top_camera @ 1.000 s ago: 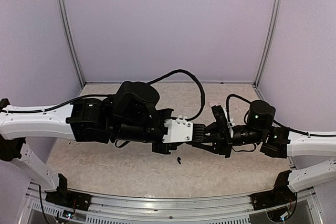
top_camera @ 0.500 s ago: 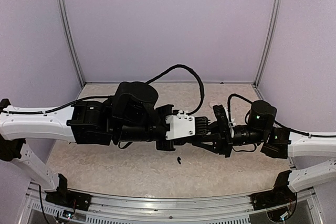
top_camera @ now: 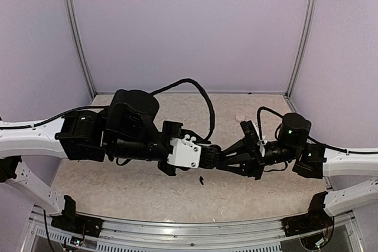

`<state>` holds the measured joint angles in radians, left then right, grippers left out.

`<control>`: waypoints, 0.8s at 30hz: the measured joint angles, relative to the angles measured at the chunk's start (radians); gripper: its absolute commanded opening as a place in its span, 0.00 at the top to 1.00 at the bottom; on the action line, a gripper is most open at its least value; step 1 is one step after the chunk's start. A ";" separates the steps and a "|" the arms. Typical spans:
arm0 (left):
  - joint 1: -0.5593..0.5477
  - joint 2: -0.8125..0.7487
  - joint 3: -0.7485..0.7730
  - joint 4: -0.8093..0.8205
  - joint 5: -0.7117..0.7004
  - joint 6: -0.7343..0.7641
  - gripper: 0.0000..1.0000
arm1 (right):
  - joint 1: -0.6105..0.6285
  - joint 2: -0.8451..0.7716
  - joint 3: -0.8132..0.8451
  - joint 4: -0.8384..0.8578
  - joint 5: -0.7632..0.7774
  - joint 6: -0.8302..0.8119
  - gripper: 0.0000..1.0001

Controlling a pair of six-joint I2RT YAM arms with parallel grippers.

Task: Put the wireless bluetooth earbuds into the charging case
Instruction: Adjust the right earbud in the right side groove of the charging case.

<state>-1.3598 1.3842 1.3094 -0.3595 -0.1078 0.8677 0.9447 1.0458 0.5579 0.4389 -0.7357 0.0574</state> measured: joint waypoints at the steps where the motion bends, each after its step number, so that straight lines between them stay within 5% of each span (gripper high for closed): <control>1: -0.001 0.000 0.000 -0.007 0.003 0.008 0.69 | 0.000 0.005 0.001 0.000 -0.007 0.002 1.00; 5: -0.002 0.000 0.000 -0.026 0.006 0.022 0.68 | 0.002 0.020 0.002 0.000 -0.023 0.008 1.00; 11: 0.036 -0.002 -0.031 0.065 0.049 -0.102 0.49 | -0.020 -0.005 -0.002 0.014 -0.009 0.023 1.00; 24: 0.142 -0.021 -0.324 0.348 0.057 -0.526 0.46 | -0.130 -0.195 -0.201 0.281 0.118 0.102 1.00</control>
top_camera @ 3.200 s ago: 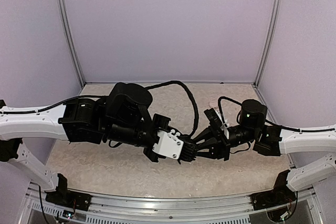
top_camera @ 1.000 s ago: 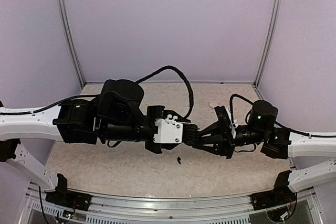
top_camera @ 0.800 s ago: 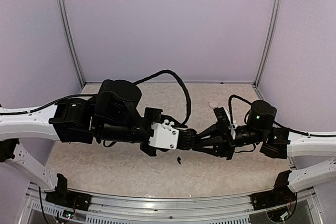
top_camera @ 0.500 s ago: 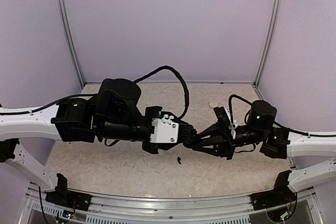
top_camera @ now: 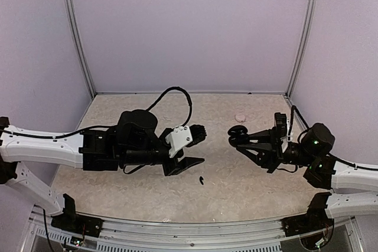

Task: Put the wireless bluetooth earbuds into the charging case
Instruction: Adjust the right earbud in the right side groove of the charging case.

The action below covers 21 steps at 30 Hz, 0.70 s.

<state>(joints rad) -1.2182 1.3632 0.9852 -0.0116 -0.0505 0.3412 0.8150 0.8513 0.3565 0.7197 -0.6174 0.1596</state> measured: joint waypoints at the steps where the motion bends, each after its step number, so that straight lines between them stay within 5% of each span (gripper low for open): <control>1: 0.001 0.018 0.003 0.005 -0.005 -0.029 0.46 | 0.000 -0.005 0.000 0.000 0.010 -0.006 1.00; 12: 0.044 0.324 0.140 -0.105 -0.040 -0.496 0.56 | -0.002 -0.109 0.003 -0.114 0.100 -0.066 1.00; 21: 0.105 0.458 0.245 -0.214 -0.063 -0.740 0.68 | -0.002 -0.118 0.003 -0.159 0.109 -0.069 1.00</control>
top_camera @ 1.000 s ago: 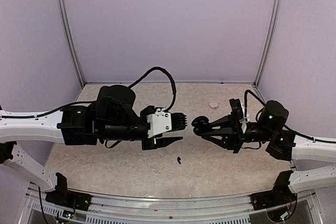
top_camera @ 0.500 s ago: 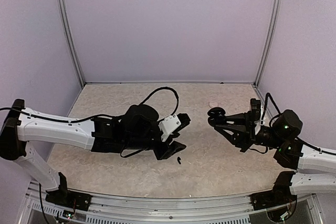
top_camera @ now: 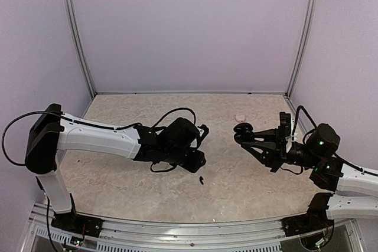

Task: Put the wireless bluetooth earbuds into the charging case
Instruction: Adjust the right earbud in the right side groove of the charging case, then pick up the left earbud from the center of the board.

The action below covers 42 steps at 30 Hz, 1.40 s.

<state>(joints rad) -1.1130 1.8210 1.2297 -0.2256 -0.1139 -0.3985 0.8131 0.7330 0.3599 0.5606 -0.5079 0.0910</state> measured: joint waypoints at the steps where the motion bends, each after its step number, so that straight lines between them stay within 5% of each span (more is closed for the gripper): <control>1: 0.010 0.012 0.003 -0.013 0.000 -0.021 0.69 | 0.000 -0.002 0.000 -0.003 0.000 -0.001 1.00; 28: -0.009 0.197 0.077 -0.089 0.050 -0.116 0.73 | 0.000 -0.005 0.000 -0.036 0.004 -0.018 1.00; 42: -0.034 0.225 0.104 -0.116 0.000 -0.054 0.88 | 0.000 -0.004 0.000 -0.036 0.004 -0.019 1.00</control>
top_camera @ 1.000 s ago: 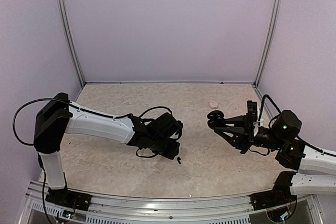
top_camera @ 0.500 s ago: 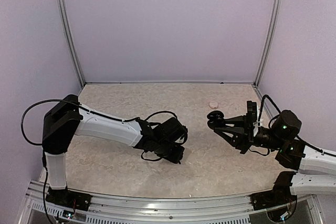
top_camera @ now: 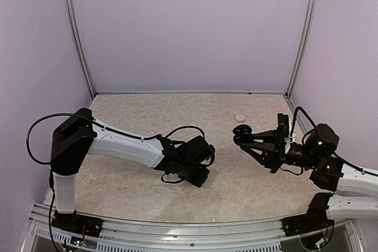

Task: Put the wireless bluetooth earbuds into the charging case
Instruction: Pick up the left earbud from the center of the board.

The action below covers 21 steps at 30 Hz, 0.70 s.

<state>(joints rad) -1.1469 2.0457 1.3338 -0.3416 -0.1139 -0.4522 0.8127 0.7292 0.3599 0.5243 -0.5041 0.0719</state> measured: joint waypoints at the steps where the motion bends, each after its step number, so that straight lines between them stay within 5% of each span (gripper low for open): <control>1: 0.000 0.000 0.000 0.000 -0.002 0.011 0.89 | 0.000 0.000 0.000 0.000 0.000 0.000 1.00; 21: 0.014 -0.162 -0.153 0.127 -0.084 0.118 0.96 | 0.000 0.034 0.000 0.002 -0.004 0.001 1.00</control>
<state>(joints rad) -1.1332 1.8835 1.1805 -0.2142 -0.1978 -0.3344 0.8124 0.7631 0.3599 0.5262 -0.5083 0.0727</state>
